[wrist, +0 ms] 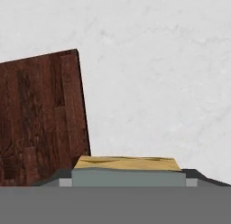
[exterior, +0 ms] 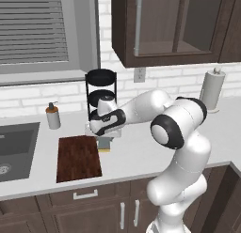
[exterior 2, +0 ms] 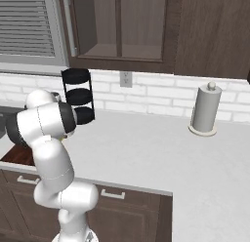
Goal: Pick up the sponge from the counter and clean the cutting board by briefly scrubbing or pressing down on the cutting board. Once finished, release the sponge.
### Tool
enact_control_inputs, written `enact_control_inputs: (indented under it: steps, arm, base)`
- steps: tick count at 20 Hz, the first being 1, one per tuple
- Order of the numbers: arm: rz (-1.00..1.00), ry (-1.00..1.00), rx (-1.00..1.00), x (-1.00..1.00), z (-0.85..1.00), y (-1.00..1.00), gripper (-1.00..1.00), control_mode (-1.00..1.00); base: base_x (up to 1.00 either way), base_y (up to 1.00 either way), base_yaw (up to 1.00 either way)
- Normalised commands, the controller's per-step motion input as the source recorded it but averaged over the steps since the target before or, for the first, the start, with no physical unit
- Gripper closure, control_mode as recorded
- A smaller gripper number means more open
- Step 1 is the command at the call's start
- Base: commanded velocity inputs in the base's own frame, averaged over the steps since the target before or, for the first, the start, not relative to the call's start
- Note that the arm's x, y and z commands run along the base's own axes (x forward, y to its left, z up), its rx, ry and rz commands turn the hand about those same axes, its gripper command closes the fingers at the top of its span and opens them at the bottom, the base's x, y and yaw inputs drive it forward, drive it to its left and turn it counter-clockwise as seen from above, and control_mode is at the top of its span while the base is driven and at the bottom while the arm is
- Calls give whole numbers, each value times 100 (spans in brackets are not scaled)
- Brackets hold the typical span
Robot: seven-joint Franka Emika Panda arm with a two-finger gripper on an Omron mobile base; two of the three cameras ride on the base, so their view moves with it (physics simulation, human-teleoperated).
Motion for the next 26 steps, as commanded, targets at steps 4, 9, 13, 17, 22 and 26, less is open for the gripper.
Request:
enact_control_inputs:
  steps: [4, 9, 13, 17, 22, 26]
  arm:
    - [0, 0, 0, 0, 4, 1, 100, -100]
    - [0, 0, 0, 7, 21, 23, 100, -100]
    - [0, 0, 0, 21, 5, 38, 100, -100]
    - [0, 0, 0, 50, 0, 40, 100, -100]
    - [0, 0, 0, 40, -1, 25, 100, -100]
    - [0, 0, 0, 12, -9, 23, 100, -100]
  base:
    - [0, 0, 0]
    - [0, 0, 0]
    - [0, 0, 0]
    - [0, 0, 0]
    - [0, 0, 0]
    - [0, 0, 0]
